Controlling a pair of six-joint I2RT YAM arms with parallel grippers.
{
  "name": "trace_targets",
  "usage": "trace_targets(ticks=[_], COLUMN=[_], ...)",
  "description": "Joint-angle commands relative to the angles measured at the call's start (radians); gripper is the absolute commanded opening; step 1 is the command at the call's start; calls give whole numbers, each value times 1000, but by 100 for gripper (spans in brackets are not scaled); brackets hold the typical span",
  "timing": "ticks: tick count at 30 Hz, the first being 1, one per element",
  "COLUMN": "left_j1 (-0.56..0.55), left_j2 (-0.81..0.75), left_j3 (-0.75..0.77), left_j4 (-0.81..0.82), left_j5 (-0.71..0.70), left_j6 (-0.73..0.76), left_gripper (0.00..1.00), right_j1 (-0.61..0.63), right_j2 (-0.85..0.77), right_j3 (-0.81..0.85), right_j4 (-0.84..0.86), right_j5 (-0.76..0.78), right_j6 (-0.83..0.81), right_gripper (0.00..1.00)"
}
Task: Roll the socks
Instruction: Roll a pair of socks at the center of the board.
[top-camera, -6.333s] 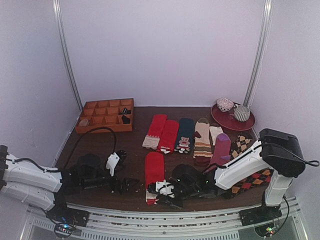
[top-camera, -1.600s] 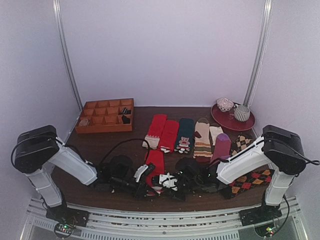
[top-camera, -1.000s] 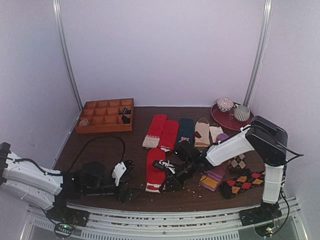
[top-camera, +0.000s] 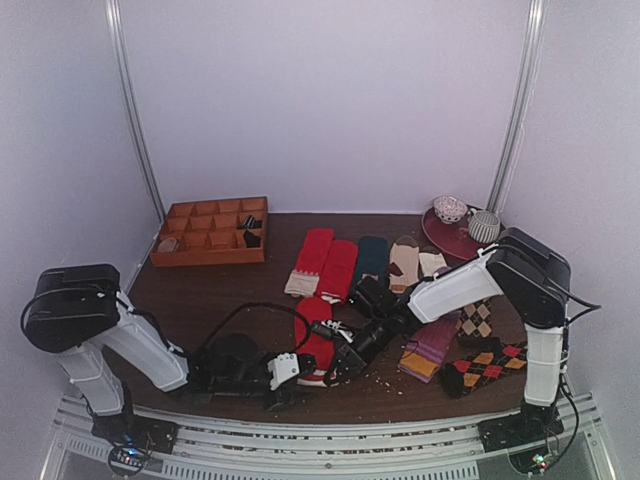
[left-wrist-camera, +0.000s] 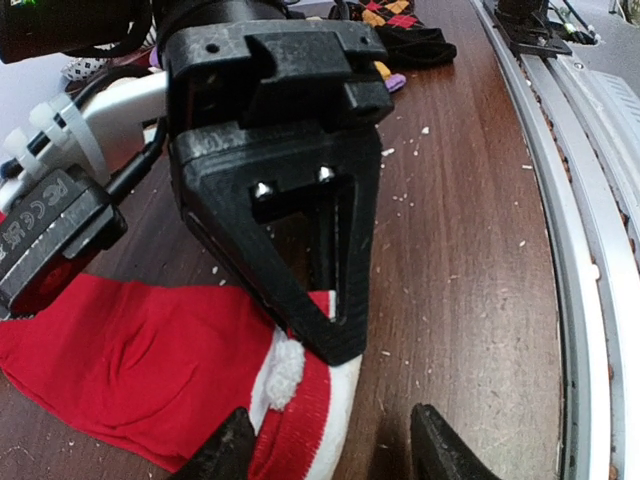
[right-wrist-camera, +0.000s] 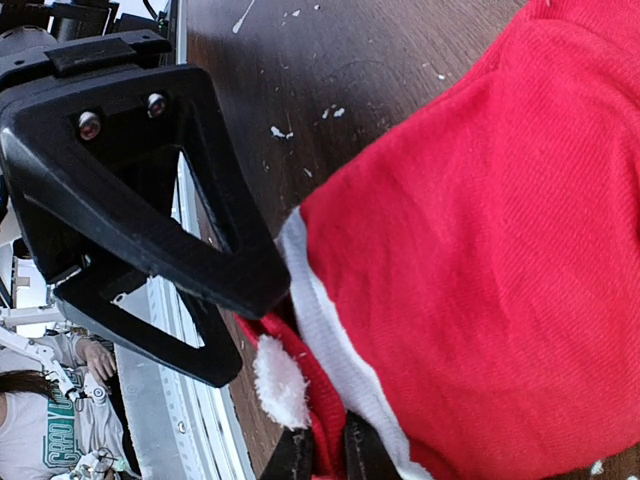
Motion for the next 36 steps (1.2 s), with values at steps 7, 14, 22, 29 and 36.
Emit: trace_targets(ticks=[7,14,22,29,36], left_j1=[-7,-7,-7,-7,-8], left_j2=[54,63,11,44,-17], left_j3=[60,43,-15,-2,-6], left_j4=[-10,5,28,45,71], left_j5=[-23,-62,-116,-93,-92], left_j6=[-13,-46,-45,-67,-59], left_gripper=[40,38,42,42,48], right_j1=[-6,-7,-7,-6,-7], right_j2=[53,56,57,56,58], right_j3=[-70,-73,-73,-72,-74], right_j4=[-121,-118,-123,-119,-120], right_j5=[111,112,113,114,115], right_j6=[8,8,3,8,8], right_gripper=[11,10,11,11,10])
